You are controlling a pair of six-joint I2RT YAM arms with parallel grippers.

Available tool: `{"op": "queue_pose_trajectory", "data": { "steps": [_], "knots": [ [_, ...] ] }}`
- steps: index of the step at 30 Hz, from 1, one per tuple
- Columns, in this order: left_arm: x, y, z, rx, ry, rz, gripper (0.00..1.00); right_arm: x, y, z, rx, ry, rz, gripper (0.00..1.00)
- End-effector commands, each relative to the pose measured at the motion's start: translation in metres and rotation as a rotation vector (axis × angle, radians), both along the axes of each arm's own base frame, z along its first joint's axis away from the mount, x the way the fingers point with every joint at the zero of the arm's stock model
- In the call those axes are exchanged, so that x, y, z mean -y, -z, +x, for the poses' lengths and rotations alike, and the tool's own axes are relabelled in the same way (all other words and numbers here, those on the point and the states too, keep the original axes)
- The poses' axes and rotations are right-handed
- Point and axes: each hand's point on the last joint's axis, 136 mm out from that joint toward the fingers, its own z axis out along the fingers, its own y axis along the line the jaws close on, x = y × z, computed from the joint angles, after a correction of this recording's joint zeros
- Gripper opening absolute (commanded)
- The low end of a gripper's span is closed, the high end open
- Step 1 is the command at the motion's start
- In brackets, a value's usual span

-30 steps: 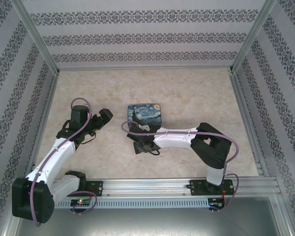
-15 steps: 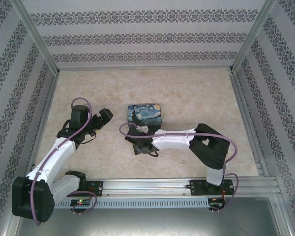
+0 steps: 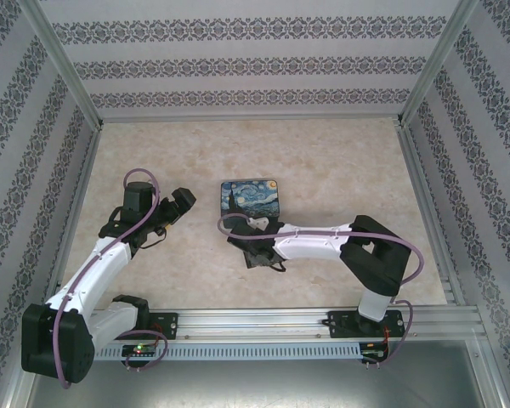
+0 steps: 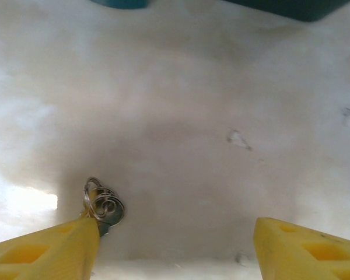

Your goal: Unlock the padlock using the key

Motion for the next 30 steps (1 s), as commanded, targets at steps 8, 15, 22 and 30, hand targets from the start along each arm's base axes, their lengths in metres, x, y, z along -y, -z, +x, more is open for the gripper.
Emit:
{"op": "queue_pose_trajectory", "data": {
  "steps": [8,15,22,30],
  "knots": [
    [-0.003,-0.003,0.004,0.019,0.006,0.006,0.99,0.010,-0.028,-0.006,0.013,-0.151,0.055,0.71],
    [-0.002,-0.004,0.004,0.022,0.011,0.006,0.99,-0.002,-0.029,-0.011,-0.045,-0.361,0.115,0.72],
    [-0.002,-0.005,0.004,0.021,0.015,0.010,0.99,0.006,-0.022,-0.016,-0.078,-0.483,0.064,0.71],
    [-0.002,-0.005,0.005,0.019,0.014,0.011,0.99,0.009,-0.006,-0.013,-0.093,-0.512,-0.006,0.69]
  ]
}}
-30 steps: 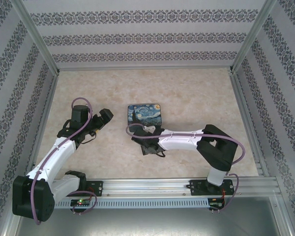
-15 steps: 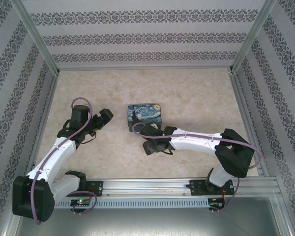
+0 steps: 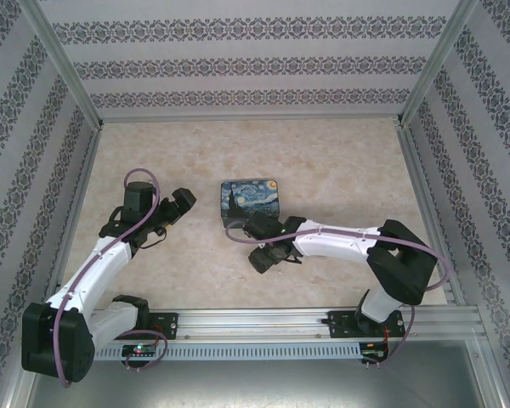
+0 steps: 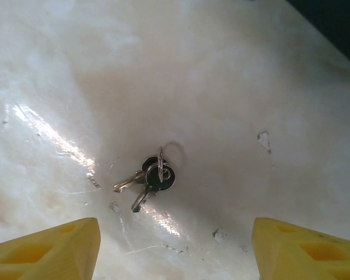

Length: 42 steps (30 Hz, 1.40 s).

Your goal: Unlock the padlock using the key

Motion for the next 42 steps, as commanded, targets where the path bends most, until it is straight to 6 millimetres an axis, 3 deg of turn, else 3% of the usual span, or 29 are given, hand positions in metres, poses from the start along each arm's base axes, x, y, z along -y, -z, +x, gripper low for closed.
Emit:
{"op": "queue_pose_trajectory", "data": {
  "steps": [1,19,28,42],
  "knots": [
    [-0.002,-0.007,0.005,0.025,0.011,0.006,0.99,0.007,0.012,0.000,-0.004,-0.035,-0.065,0.69],
    [-0.002,-0.005,0.007,0.020,0.009,0.005,0.99,-0.010,0.024,0.007,0.014,-0.069,-0.101,0.67],
    [-0.002,-0.003,0.006,0.017,0.009,-0.001,0.99,-0.021,0.012,0.012,0.031,-0.078,-0.061,0.67],
    [-0.001,-0.003,0.006,0.015,0.007,-0.004,0.99,-0.023,0.026,0.010,-0.003,-0.082,-0.078,0.64]
  ]
}}
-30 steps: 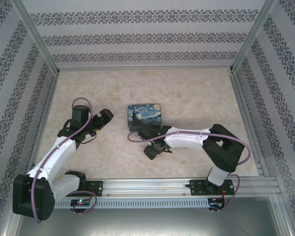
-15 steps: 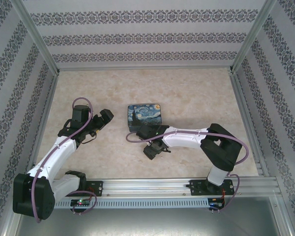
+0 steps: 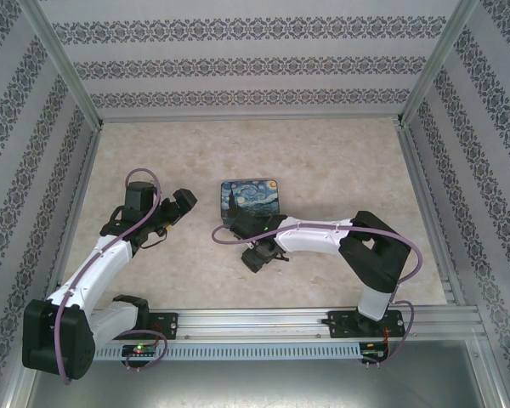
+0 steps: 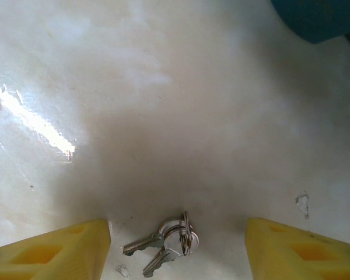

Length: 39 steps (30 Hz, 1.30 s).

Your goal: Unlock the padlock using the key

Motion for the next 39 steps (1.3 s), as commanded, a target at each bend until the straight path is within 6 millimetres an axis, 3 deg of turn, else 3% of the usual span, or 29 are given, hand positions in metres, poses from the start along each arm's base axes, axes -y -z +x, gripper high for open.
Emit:
{"op": "queue_pose_trajectory", "data": {
  "steps": [1,13,39],
  "knots": [
    [-0.003,-0.008,0.006,0.034,-0.002,0.003,0.99,-0.001,0.004,-0.002,0.000,-0.014,-0.004,0.64],
    [-0.003,-0.006,0.006,0.031,-0.001,0.001,0.99,0.004,-0.020,-0.011,0.007,-0.014,0.060,0.65],
    [-0.003,-0.008,0.008,0.032,-0.002,0.003,0.99,0.016,0.004,-0.011,-0.032,-0.028,-0.005,0.57]
  ]
}}
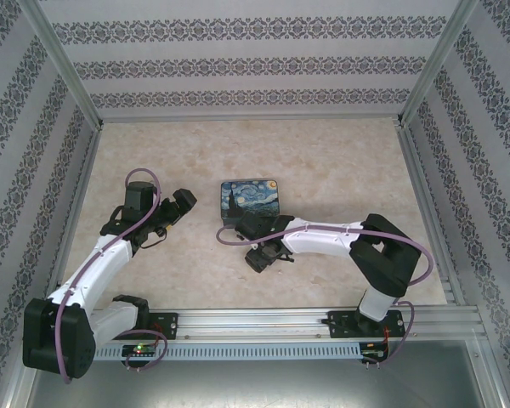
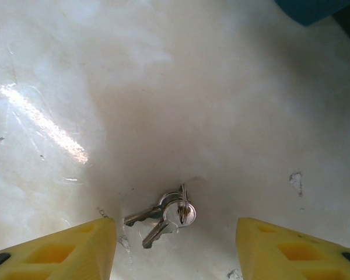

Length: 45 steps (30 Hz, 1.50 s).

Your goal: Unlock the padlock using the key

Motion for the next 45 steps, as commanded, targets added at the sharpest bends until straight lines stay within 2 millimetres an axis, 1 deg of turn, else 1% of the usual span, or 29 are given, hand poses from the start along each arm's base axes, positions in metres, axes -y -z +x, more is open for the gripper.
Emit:
{"op": "queue_pose_trajectory", "data": {
  "steps": [1,6,12,19,27,30,32,35,38,45],
  "knots": [
    [-0.002,-0.010,0.008,0.040,0.003,0.003,0.99,0.009,0.012,-0.003,-0.025,-0.007,-0.034,0.57],
    [-0.002,-0.010,0.009,0.039,0.002,0.002,0.99,0.009,0.016,-0.003,-0.030,-0.007,-0.040,0.54],
    [-0.002,-0.009,0.009,0.038,0.001,0.003,0.99,0.010,0.025,-0.003,-0.047,-0.008,-0.050,0.48],
    [-0.001,-0.009,0.009,0.038,0.004,0.002,0.99,0.009,0.033,-0.006,-0.081,-0.006,-0.042,0.30],
    [-0.001,-0.010,0.008,0.039,0.004,-0.001,0.99,0.013,0.032,-0.010,-0.102,0.010,-0.025,0.14],
    [0.000,-0.010,0.008,0.039,0.009,-0.005,0.99,0.014,0.028,-0.011,-0.105,0.022,-0.010,0.07],
    [0.000,-0.010,0.008,0.038,0.009,-0.006,0.99,0.015,0.024,-0.011,-0.106,0.031,0.005,0.00],
    [0.001,-0.010,0.007,0.037,0.013,-0.008,0.99,0.017,0.018,-0.013,-0.106,0.044,0.026,0.00],
    [0.001,-0.012,0.007,0.040,0.016,-0.011,0.99,0.016,0.007,-0.013,-0.099,0.058,0.061,0.00],
    [0.003,-0.013,0.005,0.042,0.022,-0.020,0.99,0.007,-0.035,-0.017,-0.079,0.104,0.225,0.00]
  ]
}}
